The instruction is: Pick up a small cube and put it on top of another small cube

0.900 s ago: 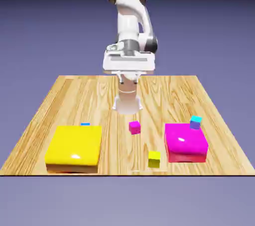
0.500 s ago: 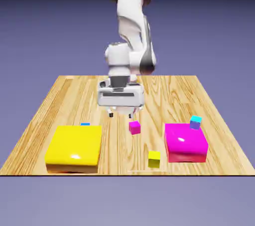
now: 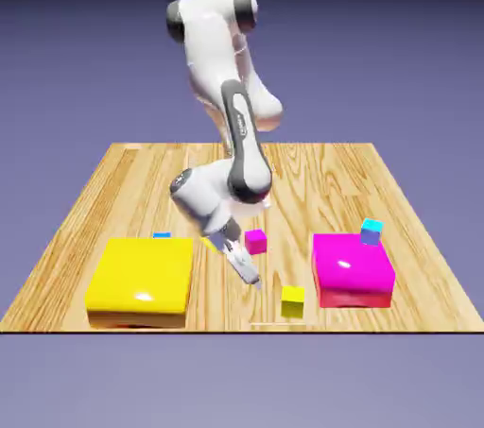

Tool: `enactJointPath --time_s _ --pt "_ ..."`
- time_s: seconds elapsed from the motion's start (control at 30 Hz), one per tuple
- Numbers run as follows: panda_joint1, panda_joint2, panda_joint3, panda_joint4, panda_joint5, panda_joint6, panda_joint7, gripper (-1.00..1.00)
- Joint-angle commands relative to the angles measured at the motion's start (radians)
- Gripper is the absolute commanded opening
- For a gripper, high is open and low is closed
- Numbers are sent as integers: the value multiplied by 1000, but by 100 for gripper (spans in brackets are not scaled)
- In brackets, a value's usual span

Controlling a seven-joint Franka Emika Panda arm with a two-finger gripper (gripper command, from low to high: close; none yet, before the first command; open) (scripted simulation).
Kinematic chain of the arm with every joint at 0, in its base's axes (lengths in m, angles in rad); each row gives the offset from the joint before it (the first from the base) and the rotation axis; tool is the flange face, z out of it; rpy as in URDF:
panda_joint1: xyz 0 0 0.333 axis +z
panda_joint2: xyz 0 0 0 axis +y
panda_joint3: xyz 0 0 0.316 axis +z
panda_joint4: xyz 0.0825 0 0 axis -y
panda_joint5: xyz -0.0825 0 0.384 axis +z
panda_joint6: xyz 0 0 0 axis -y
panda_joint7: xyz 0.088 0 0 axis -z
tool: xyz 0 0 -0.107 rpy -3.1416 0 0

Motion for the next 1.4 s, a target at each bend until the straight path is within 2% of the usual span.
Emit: enactJointPath --time_s 0.0,0.17,0.33,0.37,0.57,1.27,1.37 --pt "-28 36 24 14 33 -17 19 0" --pt "-116 151 101 57 136 -73 78 0" --pt "-12 331 88 129 190 66 1 0" --pt "-12 331 88 129 190 66 1 -100" --pt "-115 151 100 57 136 -73 78 -100" --pt "567 -270 -661 -119 -580 -774 -319 -100" --pt "573 -251 -653 -144 -564 -730 -329 -100"
